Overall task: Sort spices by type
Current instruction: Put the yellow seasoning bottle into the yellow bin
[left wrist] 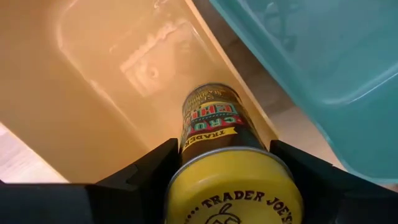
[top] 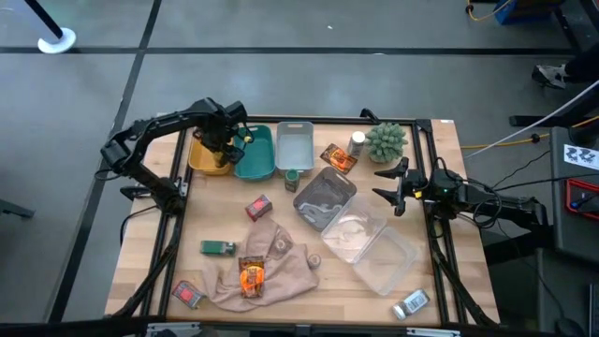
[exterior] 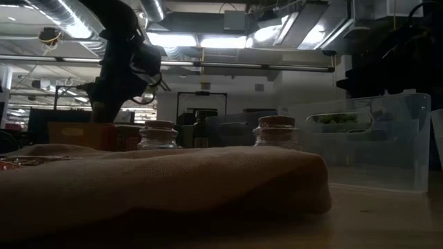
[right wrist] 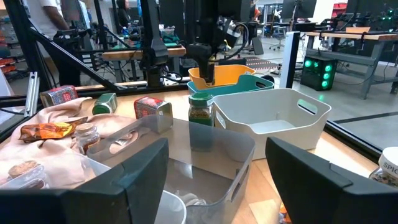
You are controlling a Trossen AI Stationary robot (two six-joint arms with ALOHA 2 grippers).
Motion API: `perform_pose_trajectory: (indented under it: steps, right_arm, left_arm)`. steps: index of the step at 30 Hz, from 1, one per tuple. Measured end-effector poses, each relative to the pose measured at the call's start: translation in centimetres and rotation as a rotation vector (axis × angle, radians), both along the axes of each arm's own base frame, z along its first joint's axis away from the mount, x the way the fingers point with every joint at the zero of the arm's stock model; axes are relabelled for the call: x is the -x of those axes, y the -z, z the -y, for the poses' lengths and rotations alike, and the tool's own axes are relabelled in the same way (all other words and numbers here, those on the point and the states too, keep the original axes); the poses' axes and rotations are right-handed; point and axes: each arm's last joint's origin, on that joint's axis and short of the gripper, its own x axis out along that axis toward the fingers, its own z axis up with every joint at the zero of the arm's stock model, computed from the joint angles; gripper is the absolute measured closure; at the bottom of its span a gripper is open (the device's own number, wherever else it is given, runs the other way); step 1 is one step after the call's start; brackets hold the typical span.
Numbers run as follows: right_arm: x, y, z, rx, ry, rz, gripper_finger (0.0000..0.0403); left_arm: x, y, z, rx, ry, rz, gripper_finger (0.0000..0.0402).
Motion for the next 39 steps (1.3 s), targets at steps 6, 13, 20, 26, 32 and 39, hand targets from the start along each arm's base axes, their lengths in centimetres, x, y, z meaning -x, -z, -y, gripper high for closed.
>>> perform_pose_trajectory:
  steps: [6, 13, 20, 26, 32, 39]
  right_arm:
    - [0.0, 0.0, 0.0, 0.0, 0.0, -0.001, 0.0134]
    - [0.0, 0.0, 0.0, 0.0, 0.0, -0.001, 0.0134]
    - [0.0, 0.0, 0.0, 0.0, 0.0, -0.001, 0.0134]
    - [0.0, 0.0, 0.0, 0.0, 0.0, -0.001, 0.0134]
    - [0.0, 0.0, 0.0, 0.0, 0.0, -0.002, 0.0134]
    - [0.0, 0.0, 0.0, 0.0, 0.0, -0.002, 0.0134]
  left_arm:
    - [0.0, 0.0, 0.0, -0.001, 0.0, -0.002, 0.0144]
    - [0.0, 0.0, 0.0, 0.008, 0.065, -0.008, 0.0142]
    - [0.2, -0.1, 0.1, 0.022, 0.088, -0.021, 0.0142]
    - [0.4, -0.4, 0.3, 0.022, 0.105, -0.023, 0.0141]
    - [0.9, -1.5, 0.7, -0.019, 0.101, 0.009, 0.0141]
    - [1.8, -3.3, 1.5, -0.089, 0.099, 0.077, 0.0141]
